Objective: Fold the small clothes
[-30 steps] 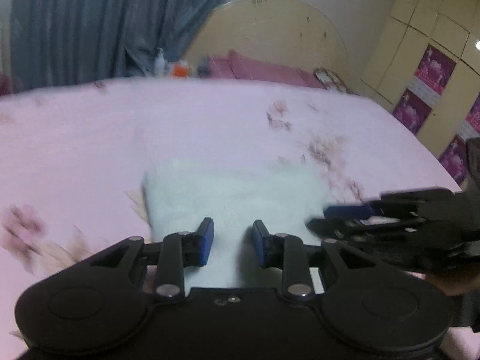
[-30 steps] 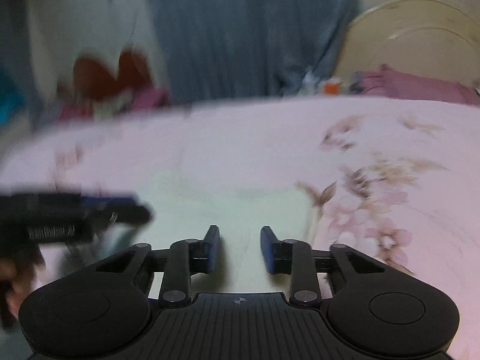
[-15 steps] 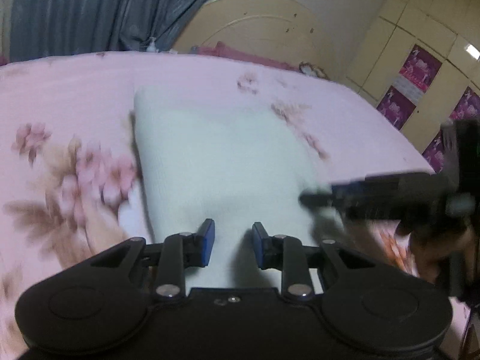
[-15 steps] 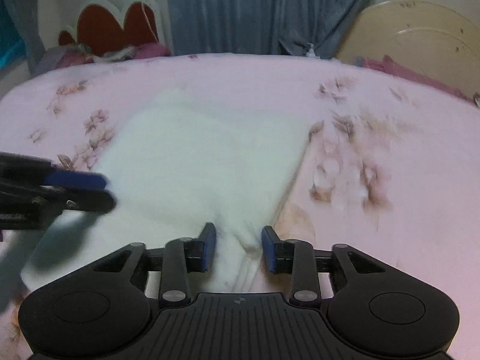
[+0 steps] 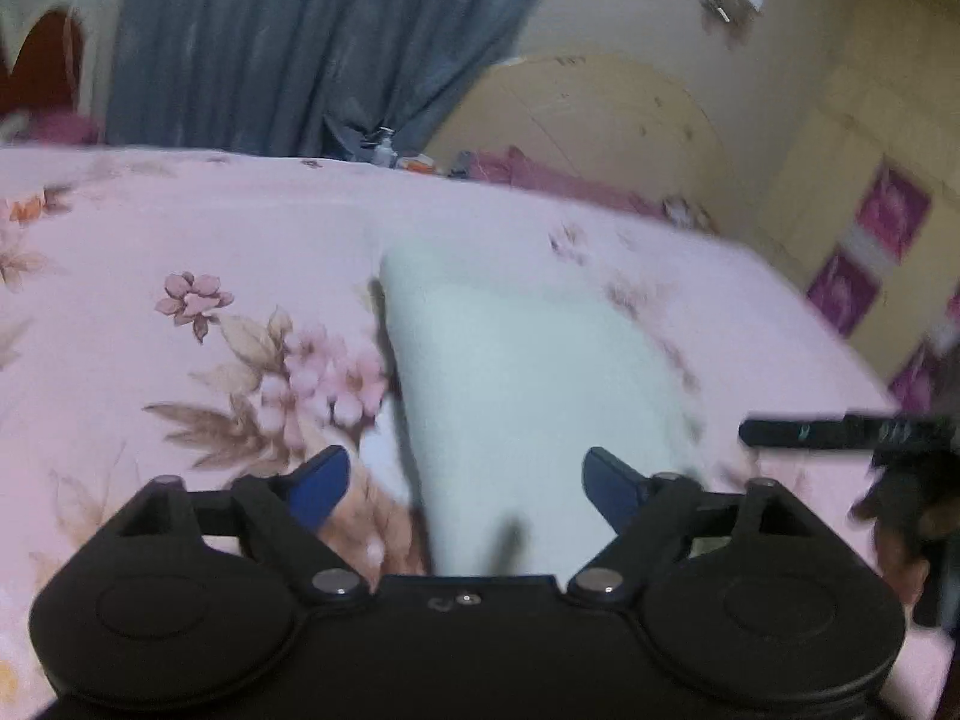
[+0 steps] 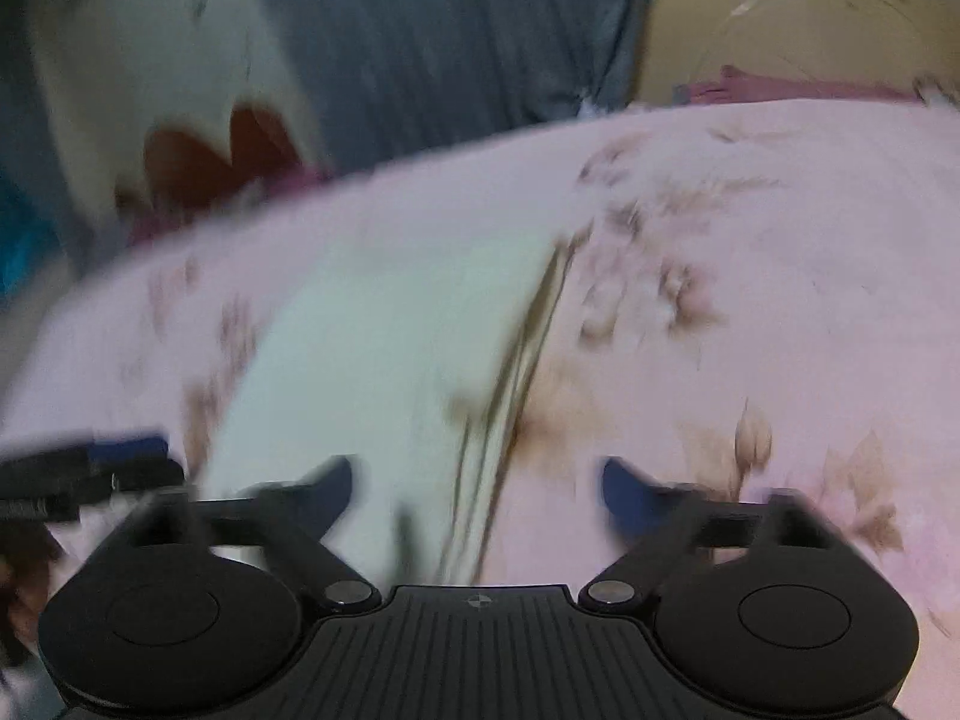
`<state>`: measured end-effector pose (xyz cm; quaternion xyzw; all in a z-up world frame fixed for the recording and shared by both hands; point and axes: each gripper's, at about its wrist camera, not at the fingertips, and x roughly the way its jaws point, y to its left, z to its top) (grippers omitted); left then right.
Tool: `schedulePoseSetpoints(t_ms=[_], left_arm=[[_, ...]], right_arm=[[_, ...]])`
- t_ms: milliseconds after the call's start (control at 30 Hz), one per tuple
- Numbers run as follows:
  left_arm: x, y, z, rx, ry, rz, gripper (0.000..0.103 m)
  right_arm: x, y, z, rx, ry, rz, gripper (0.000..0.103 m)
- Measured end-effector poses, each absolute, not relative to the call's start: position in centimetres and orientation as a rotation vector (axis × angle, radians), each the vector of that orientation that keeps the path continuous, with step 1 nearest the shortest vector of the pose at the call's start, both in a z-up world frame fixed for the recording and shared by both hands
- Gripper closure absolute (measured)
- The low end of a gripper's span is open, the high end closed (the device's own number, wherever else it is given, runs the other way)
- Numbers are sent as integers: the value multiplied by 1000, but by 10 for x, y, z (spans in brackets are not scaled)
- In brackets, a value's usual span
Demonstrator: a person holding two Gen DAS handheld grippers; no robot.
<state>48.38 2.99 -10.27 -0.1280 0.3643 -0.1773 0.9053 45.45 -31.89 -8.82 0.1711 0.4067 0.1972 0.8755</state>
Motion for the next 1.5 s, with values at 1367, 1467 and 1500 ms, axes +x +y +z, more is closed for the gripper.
schedulePoseSetpoints(t_ms=[1367, 1467, 1500], left_arm=[[539, -36, -101, -76, 911, -274, 73], [536, -39, -90, -55, 893, -278, 73], [534, -39, -85, -51, 883, -281, 73]], right_arm=[[507, -307, -107, 309, 960, 542, 73], [501, -306, -94, 276, 931, 552, 73], [499, -305, -89, 268, 922, 550, 73]])
